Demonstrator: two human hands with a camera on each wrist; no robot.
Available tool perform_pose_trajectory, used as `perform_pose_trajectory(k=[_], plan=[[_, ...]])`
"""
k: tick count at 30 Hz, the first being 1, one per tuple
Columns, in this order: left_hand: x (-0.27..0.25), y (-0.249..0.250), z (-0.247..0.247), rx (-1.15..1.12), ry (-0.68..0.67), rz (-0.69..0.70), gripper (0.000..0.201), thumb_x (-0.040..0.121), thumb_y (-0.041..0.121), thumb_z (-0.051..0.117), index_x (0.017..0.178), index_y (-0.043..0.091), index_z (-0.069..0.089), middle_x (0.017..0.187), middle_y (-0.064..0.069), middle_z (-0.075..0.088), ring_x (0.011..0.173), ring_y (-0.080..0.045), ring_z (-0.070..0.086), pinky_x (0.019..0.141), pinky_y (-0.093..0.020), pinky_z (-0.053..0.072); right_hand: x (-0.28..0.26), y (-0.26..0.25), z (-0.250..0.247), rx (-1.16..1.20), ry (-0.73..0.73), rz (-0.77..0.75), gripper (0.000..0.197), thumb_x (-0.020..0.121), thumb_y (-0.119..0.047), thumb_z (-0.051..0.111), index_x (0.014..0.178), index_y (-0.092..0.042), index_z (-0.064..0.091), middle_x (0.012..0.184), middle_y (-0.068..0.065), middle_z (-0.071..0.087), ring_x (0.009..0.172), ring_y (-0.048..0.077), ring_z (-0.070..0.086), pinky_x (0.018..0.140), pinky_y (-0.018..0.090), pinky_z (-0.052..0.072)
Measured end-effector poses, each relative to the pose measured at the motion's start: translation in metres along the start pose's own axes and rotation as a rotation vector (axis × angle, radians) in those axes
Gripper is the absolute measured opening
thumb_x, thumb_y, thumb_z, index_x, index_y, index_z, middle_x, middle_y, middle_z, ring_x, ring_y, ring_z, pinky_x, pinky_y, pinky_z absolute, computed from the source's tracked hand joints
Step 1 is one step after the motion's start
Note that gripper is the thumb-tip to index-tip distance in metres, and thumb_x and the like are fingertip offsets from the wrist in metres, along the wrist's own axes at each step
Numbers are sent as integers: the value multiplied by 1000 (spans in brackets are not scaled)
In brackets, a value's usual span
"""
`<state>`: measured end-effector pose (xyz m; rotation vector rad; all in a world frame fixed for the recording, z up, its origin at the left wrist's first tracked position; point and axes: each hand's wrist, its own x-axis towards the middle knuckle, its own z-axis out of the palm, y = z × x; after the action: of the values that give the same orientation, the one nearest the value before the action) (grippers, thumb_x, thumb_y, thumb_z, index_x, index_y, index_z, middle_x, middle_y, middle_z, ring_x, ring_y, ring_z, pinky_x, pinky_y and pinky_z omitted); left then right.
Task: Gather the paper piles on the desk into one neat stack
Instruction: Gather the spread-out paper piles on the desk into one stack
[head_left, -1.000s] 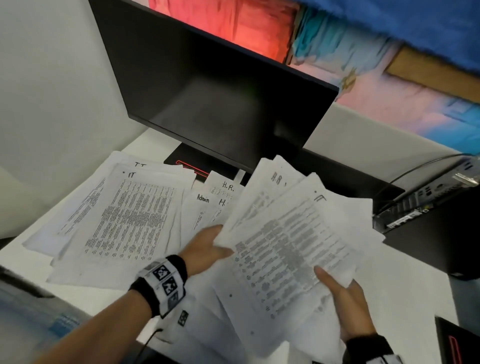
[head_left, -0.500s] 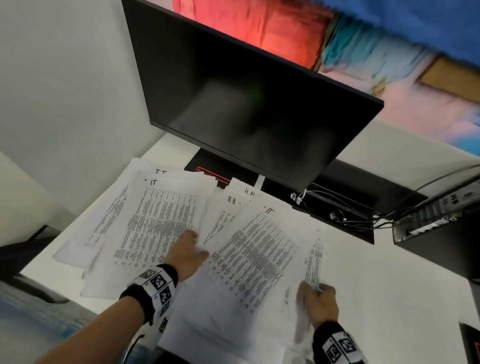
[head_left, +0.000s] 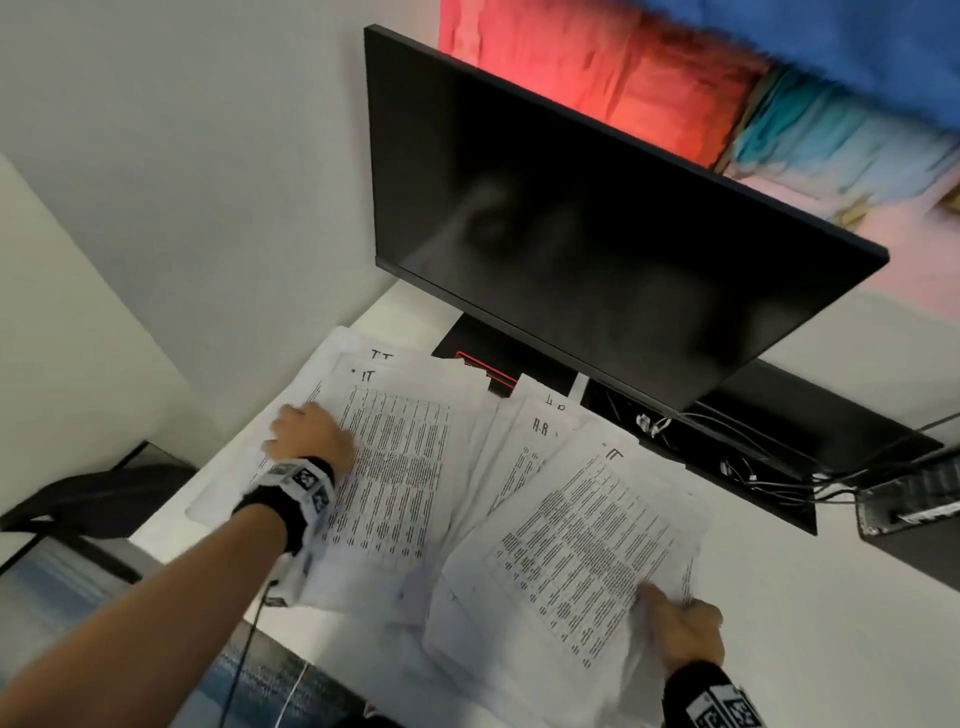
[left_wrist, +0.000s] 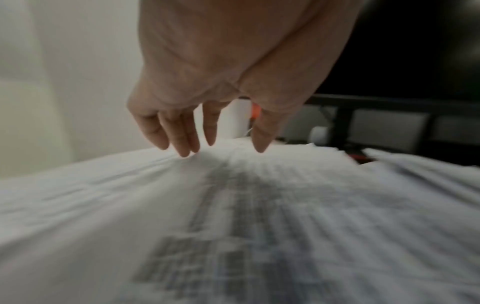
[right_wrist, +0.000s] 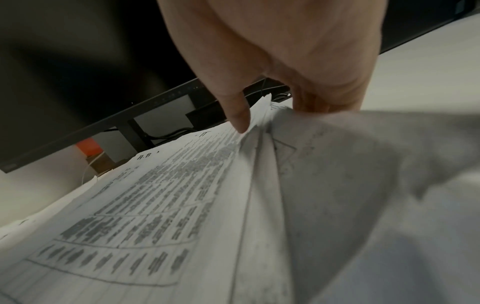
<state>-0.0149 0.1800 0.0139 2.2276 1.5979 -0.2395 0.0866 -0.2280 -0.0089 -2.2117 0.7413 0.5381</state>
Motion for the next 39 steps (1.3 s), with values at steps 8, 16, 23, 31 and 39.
perform_pose_trajectory(k=[8,16,23,31,39], plan=[[36,-36,-2,24,1,-24,104,73,72,66,140,-2,37,138,-22,39,130,-38,41,101,-55,43,-1,-4,12,-5,-69,1,52,89,-23,60,130,6,51,127,27,63,108,39,62,90,40,50],[23,-14,0,3,-31,-2,103,70,62,77,138,-3,36,135,-21,49,127,-37,49,99,-49,45,0,-9,7,86,-166,-45,62,97,-28,63,142,13,48,144,22,55,129,39,54,108,40,39],[28,-5,-8,-252,-362,213,41,81,24,78,110,-3,68,104,-17,71,94,-35,68,82,-37,55,-4,-12,11,244,-253,-48,51,88,-11,75,131,9,58,113,18,67,98,32,61,90,37,48],[-38,1,-123,-151,-9,672,6,89,18,70,87,22,66,72,-2,58,72,-26,53,65,-30,35,17,0,20,214,-261,-50,37,87,0,71,122,9,65,111,27,74,101,43,71,97,60,53],[-112,33,-170,-736,-86,915,23,90,15,72,112,13,74,101,9,76,81,5,73,73,-11,55,8,-6,15,147,-267,-77,25,90,-2,67,114,5,65,104,22,73,101,41,69,97,56,53]])
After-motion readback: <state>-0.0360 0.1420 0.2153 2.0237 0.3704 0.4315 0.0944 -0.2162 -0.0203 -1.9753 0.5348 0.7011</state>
